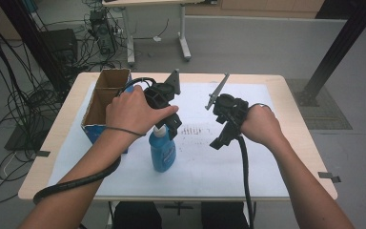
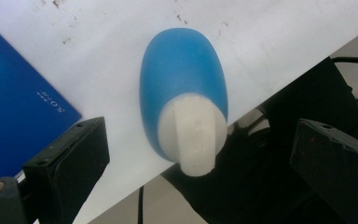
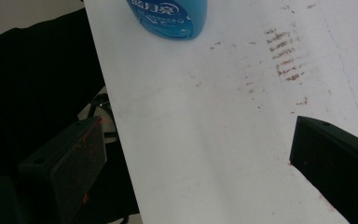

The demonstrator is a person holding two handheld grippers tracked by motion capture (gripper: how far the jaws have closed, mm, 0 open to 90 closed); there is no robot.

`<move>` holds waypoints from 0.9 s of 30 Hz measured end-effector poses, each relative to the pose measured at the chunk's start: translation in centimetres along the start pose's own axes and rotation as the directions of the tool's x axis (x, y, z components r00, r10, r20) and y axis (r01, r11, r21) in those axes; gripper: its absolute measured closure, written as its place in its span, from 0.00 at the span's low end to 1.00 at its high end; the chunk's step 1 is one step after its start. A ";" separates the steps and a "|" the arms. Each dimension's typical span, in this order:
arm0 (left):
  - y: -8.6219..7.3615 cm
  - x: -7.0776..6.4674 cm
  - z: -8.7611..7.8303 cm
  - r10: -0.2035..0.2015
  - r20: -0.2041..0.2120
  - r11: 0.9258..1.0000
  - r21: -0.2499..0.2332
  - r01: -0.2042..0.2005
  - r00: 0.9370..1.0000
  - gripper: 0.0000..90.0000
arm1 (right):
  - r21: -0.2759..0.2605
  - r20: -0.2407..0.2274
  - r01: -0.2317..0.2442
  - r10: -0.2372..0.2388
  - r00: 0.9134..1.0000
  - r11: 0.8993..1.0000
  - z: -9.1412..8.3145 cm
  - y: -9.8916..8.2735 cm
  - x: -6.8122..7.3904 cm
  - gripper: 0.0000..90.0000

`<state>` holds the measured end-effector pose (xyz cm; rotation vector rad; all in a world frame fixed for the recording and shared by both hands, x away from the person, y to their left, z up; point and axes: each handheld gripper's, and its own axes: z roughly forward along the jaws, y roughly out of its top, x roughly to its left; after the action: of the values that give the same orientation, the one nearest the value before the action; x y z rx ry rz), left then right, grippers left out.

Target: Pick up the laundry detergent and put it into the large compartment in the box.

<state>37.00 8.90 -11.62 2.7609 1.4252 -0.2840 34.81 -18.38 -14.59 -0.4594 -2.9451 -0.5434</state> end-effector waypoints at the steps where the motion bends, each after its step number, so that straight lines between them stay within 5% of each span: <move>1: 0.0 0.0 0.0 0.000 0.003 1.000 0.000 0.000 1.000 0.05 | 0.000 0.000 0.000 0.000 1.000 1.000 0.0 0.0 0.0 0.04; 27: 0.2 0.2 0.4 0.001 0.011 1.000 0.009 -0.001 1.000 0.06 | 0.005 0.010 -0.007 0.007 1.000 1.000 -0.1 0.0 0.2 0.04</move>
<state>37.26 8.91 -12.01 2.7628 1.4232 -0.3050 34.68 -18.36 -14.46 -0.4732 -2.9519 -0.5344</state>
